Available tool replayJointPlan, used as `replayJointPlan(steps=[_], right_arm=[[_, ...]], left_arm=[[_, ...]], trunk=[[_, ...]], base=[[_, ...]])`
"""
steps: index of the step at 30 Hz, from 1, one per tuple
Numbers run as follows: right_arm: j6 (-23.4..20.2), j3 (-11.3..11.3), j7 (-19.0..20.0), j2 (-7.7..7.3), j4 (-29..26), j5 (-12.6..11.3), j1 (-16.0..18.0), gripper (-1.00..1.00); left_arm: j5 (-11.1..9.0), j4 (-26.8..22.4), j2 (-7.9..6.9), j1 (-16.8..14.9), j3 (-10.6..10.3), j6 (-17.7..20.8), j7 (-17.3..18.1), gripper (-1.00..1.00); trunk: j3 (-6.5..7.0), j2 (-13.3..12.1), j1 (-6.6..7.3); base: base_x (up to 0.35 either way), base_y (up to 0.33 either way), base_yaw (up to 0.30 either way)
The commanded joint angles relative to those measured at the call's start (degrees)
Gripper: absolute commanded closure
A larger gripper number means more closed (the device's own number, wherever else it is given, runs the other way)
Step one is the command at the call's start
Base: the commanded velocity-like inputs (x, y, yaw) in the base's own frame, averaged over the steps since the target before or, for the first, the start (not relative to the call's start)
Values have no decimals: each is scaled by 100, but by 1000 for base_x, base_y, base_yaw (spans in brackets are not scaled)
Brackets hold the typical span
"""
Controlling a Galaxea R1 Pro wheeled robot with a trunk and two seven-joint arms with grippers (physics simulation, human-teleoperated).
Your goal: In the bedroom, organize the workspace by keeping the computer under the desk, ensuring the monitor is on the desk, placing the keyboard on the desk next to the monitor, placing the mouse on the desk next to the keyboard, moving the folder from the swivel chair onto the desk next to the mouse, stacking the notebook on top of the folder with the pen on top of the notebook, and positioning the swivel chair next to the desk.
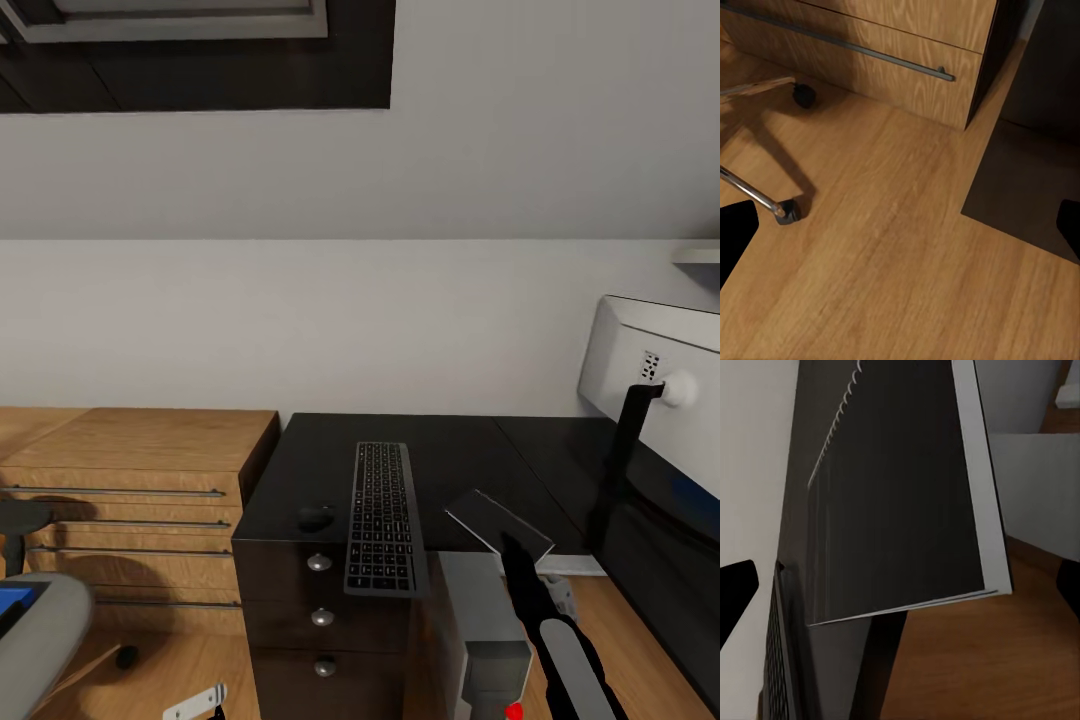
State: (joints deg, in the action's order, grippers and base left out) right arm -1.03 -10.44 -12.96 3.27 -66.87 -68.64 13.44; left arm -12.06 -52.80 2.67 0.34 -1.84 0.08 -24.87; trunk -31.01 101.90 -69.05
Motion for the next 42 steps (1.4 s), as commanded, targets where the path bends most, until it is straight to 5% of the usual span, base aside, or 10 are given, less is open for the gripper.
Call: replayJointPlan(steps=[1, 18, 42], right_arm=[[-11, -11, -22, 4, -10, -44, 3, -100], [-11, -11, -21, -2, -10, -42, 2, -100], [-2, 10, -8, 2, -4, -28, 2, -100]], left_arm=[[-51, -11, -4, 1, -18, 1, -33, -100], [-51, -11, -4, 1, -18, 1, -29, -100], [-51, -11, -4, 1, -18, 1, -27, -100]], trunk=[[-5, 3, 0], [-5, 3, 0], [-5, 3, 0]], base=[[0, 0, 0], [-41, 0, 0], [-315, 0, 0]])
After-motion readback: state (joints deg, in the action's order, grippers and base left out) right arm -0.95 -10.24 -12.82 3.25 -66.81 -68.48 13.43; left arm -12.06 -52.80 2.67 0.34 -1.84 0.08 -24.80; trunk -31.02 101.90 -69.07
